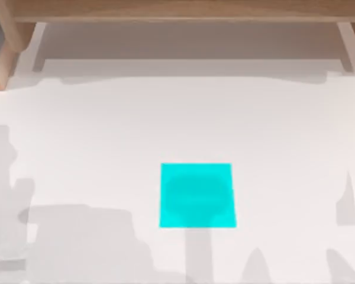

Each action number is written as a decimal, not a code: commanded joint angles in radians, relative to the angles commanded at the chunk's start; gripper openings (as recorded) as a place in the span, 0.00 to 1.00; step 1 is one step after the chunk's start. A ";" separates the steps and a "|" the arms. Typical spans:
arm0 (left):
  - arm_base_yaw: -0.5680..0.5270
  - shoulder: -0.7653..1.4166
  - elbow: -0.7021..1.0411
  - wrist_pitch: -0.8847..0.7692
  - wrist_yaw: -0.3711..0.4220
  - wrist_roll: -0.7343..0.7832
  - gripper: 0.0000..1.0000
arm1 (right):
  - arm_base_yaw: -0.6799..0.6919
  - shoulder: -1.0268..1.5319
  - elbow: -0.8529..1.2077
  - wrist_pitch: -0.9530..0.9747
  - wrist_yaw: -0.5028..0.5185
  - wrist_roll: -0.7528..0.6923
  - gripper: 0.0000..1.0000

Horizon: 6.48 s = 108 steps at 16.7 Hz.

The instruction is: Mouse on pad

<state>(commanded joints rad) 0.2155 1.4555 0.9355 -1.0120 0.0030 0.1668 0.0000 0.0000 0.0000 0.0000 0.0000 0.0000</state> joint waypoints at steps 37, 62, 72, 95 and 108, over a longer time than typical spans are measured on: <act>0.011 0.258 -0.198 0.412 0.000 0.012 0.02 | 0.000 0.000 0.000 0.000 0.000 0.000 1.00; 0.008 0.024 0.098 -0.084 0.002 0.009 0.00 | 0.000 0.000 0.000 0.000 0.000 0.000 1.00; -0.181 0.160 0.250 -0.110 0.005 0.423 0.00 | 0.000 0.000 0.000 0.000 0.000 0.000 1.00; -0.991 0.748 0.913 -0.222 0.023 2.220 0.00 | 0.000 0.000 0.000 0.000 0.000 0.000 1.00; -0.994 0.765 0.873 -0.166 0.024 2.233 0.00 | 0.000 0.000 0.000 0.000 0.000 0.000 1.00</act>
<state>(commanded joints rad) -0.7782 2.2202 1.8085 -1.1781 0.0266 2.3994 0.0000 0.0000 0.0000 0.0000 0.0000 0.0000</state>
